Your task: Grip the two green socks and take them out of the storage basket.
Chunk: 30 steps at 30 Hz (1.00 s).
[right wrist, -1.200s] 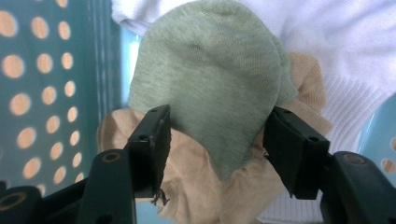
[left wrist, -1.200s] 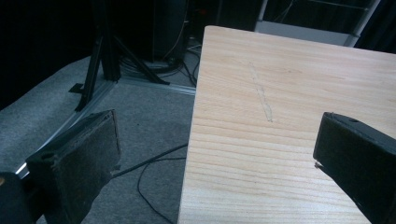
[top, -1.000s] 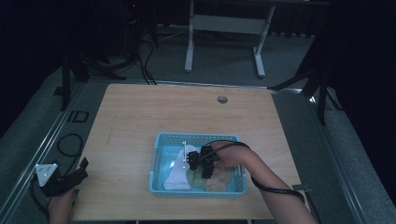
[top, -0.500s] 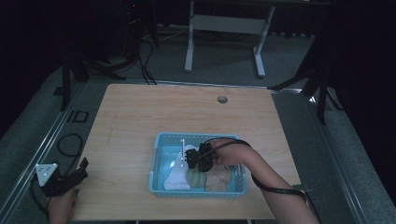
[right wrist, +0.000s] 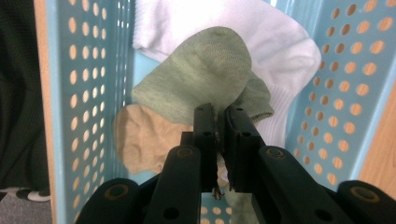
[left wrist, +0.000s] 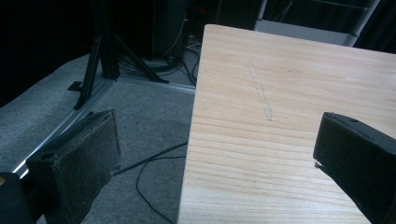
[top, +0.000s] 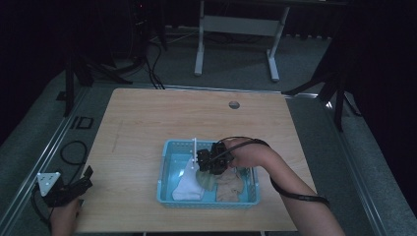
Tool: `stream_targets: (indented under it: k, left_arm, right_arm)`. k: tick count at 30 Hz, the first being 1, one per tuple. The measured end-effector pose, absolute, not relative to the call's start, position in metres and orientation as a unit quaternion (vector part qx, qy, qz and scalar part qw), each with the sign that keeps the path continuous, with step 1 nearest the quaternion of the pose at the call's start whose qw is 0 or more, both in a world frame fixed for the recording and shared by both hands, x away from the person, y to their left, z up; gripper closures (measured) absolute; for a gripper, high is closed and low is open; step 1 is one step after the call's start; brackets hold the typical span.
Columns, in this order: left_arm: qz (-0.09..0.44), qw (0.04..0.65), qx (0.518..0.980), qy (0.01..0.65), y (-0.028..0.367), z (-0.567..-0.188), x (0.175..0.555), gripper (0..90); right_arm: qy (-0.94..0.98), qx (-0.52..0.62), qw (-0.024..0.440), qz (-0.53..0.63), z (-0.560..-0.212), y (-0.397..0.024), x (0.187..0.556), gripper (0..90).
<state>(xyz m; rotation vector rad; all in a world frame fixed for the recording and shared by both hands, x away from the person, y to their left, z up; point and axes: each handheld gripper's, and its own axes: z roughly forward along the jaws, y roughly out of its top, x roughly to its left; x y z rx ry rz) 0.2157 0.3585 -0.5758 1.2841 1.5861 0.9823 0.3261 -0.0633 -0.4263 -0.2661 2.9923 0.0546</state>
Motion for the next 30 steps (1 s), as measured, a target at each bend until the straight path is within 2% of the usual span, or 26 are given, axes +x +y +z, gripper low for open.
stream_targets:
  k: [14, 30]
  left_arm:
    - [0.392, 0.422, 0.514, 0.635, 0.358, -0.576, 0.216, 0.7]
    - [0.392, 0.42, 0.513, 0.638, 0.358, -0.576, 0.216, 0.7]
  right_arm:
    - [0.993, -0.079, 0.066, 0.057, -0.383, -0.091, 0.319, 84.2]
    - [0.995, -0.024, 0.08, 0.057, -0.362, -0.153, 0.323, 84.1]
